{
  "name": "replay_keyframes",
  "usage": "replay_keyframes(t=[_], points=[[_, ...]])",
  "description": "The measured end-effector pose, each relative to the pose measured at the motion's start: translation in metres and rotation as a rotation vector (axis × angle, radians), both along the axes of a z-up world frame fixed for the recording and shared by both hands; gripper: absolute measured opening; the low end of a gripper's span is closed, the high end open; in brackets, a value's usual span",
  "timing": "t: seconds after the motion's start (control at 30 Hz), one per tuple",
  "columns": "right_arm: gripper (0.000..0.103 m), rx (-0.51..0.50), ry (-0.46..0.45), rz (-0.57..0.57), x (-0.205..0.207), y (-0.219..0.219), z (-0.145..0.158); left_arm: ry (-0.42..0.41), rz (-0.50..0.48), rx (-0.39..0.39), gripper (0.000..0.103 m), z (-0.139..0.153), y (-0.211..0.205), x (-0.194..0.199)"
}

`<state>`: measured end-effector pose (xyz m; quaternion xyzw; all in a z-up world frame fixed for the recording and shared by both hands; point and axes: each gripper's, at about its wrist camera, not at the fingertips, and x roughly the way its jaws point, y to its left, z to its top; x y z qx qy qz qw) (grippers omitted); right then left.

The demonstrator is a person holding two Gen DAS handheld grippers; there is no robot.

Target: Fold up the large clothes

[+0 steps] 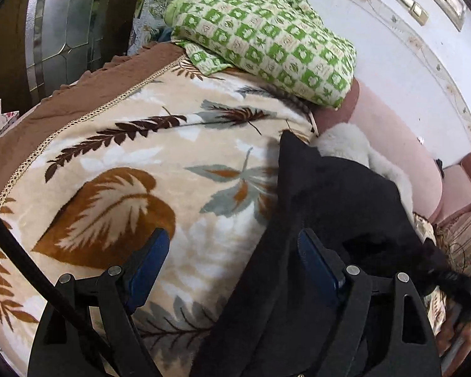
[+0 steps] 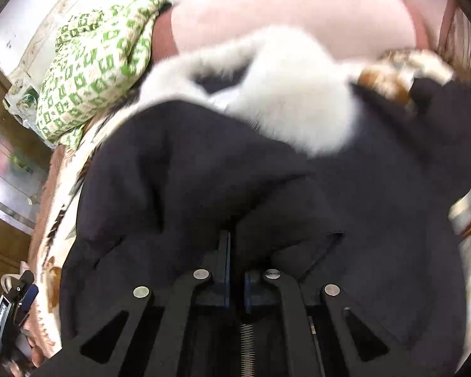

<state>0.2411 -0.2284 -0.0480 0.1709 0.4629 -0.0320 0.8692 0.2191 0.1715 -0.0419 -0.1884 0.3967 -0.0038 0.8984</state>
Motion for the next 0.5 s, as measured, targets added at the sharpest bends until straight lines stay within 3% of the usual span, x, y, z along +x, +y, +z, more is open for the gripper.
replay_keyframes(t=[0.17, 0.33, 0.5], points=[[0.006, -0.107, 0.02, -0.135, 0.002, -0.058, 0.017, 0.011, -0.024, 0.041, 0.083, -0.003, -0.013, -0.001], [0.006, -0.144, 0.149, -0.219, 0.022, -0.097, -0.014, 0.046, -0.058, 0.073, 0.083, -0.014, -0.027, 0.003], [0.006, -0.156, 0.227, -0.235, 0.041, -0.096, -0.061, 0.092, -0.074, 0.117, 0.083, -0.025, -0.037, 0.009]])
